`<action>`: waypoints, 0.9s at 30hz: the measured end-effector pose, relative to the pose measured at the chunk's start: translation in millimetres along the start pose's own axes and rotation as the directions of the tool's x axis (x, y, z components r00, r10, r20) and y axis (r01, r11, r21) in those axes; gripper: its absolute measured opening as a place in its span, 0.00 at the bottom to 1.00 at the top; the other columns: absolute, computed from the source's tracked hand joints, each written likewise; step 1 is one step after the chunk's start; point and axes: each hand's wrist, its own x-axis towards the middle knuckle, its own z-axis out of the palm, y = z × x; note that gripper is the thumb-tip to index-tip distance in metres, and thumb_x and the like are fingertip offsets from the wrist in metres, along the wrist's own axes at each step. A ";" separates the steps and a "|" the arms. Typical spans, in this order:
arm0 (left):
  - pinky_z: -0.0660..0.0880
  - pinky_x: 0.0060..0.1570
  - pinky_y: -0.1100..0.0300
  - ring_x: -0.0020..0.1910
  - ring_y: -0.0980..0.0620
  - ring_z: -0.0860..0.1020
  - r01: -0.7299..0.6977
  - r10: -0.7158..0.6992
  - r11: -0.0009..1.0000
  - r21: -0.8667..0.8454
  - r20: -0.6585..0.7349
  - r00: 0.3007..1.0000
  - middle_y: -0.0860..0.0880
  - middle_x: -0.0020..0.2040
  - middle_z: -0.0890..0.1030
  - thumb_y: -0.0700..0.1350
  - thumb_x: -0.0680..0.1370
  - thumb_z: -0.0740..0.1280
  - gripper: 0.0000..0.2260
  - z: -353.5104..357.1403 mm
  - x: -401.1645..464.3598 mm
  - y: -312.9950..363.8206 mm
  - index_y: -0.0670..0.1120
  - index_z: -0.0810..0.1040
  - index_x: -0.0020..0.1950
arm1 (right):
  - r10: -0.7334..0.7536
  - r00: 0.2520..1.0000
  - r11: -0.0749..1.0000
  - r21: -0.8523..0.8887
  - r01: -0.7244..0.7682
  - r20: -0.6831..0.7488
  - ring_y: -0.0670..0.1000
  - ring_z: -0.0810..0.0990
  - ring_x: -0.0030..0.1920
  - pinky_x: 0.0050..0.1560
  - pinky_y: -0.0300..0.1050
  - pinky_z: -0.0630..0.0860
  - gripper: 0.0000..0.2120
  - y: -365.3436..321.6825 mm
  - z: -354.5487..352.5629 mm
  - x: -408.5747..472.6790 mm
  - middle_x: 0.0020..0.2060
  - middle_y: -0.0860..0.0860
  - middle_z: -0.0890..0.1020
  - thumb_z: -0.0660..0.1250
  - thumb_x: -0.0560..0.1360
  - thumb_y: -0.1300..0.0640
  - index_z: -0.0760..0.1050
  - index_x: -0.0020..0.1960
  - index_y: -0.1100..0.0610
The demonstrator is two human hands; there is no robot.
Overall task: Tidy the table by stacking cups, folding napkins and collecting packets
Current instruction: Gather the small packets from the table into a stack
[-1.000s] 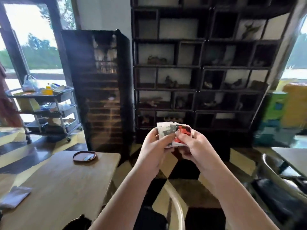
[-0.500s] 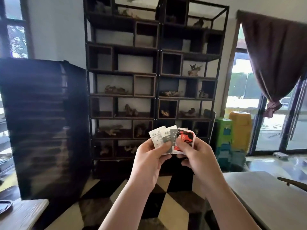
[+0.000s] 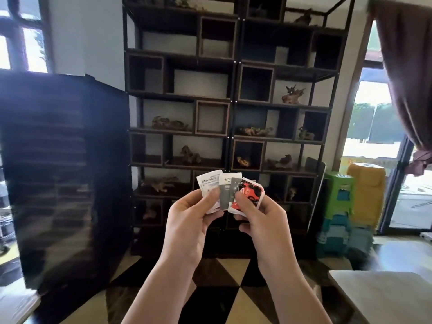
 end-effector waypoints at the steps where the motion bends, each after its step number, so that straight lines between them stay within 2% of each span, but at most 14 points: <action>1: 0.81 0.46 0.62 0.53 0.47 0.85 -0.017 0.017 1.000 0.001 -0.020 1.000 0.42 0.54 0.86 0.46 0.76 0.73 0.08 -5.4 18.2 -7.0 0.45 0.87 0.53 | -0.005 1.000 1.000 0.007 0.005 0.008 0.45 0.85 0.40 0.37 0.39 0.82 0.05 9.4 6.0 17.8 0.42 0.44 0.87 0.70 0.78 0.50 0.84 0.52 0.44; 5: 0.79 0.55 0.54 0.57 0.43 0.84 -0.063 0.059 0.997 -0.045 -0.087 0.994 0.41 0.55 0.86 0.43 0.74 0.75 0.08 -30.3 95.6 -35.2 0.45 0.86 0.52 | 0.008 0.998 0.997 0.070 -0.013 0.058 0.48 0.85 0.40 0.39 0.44 0.82 0.05 47.8 33.5 87.0 0.43 0.48 0.87 0.70 0.78 0.50 0.84 0.49 0.43; 9: 0.75 0.61 0.47 0.60 0.41 0.82 -0.058 0.056 0.998 -0.039 -0.059 0.997 0.39 0.58 0.84 0.41 0.75 0.74 0.12 -55.5 157.0 -66.5 0.43 0.84 0.58 | 0.075 0.991 0.985 0.144 -0.090 0.106 0.49 0.85 0.41 0.39 0.44 0.82 0.04 96.3 56.4 139.9 0.44 0.51 0.87 0.70 0.78 0.49 0.84 0.49 0.43; 15: 0.81 0.53 0.49 0.56 0.39 0.83 0.009 0.001 0.998 0.063 -0.145 0.989 0.37 0.56 0.84 0.43 0.77 0.73 0.11 -102.7 220.2 -110.6 0.41 0.84 0.57 | 0.149 0.962 0.976 0.122 -0.180 0.227 0.49 0.86 0.40 0.36 0.41 0.80 0.05 173.8 83.9 210.7 0.44 0.49 0.87 0.70 0.78 0.48 0.82 0.49 0.38; 18: 0.81 0.50 0.55 0.56 0.40 0.84 0.040 -0.004 0.985 0.168 -0.213 0.977 0.39 0.56 0.85 0.45 0.78 0.72 0.12 -138.7 245.3 -129.3 0.42 0.83 0.59 | 0.187 0.902 0.970 0.070 -0.232 0.388 0.48 0.85 0.43 0.39 0.41 0.80 0.06 212.9 104.3 247.5 0.45 0.49 0.87 0.69 0.79 0.49 0.83 0.52 0.40; 21: 0.80 0.56 0.44 0.57 0.39 0.83 0.068 0.003 0.974 0.214 -0.318 0.948 0.39 0.57 0.85 0.47 0.77 0.72 0.13 -177.6 274.6 -147.7 0.43 0.83 0.60 | 0.199 0.827 0.967 0.030 -0.252 0.526 0.48 0.85 0.45 0.39 0.40 0.80 0.06 249.8 132.4 285.2 0.46 0.49 0.87 0.68 0.79 0.48 0.84 0.52 0.42; 23: 0.78 0.60 0.42 0.57 0.39 0.83 0.062 0.039 0.967 0.247 -0.386 0.922 0.39 0.56 0.85 0.50 0.78 0.71 0.13 -199.6 297.0 -156.4 0.44 0.84 0.59 | 0.189 0.784 0.967 0.029 -0.254 0.591 0.49 0.86 0.46 0.40 0.41 0.81 0.06 270.1 154.9 313.2 0.46 0.49 0.87 0.68 0.79 0.48 0.84 0.52 0.43; 27: 0.81 0.53 0.56 0.56 0.43 0.84 0.030 0.123 0.959 0.281 -0.509 0.852 0.40 0.56 0.85 0.51 0.78 0.70 0.13 -235.1 334.3 -158.1 0.44 0.85 0.58 | 0.154 0.689 0.960 0.059 -0.275 0.708 0.47 0.86 0.47 0.42 0.40 0.81 0.06 302.1 209.8 366.9 0.47 0.47 0.87 0.68 0.80 0.50 0.83 0.51 0.41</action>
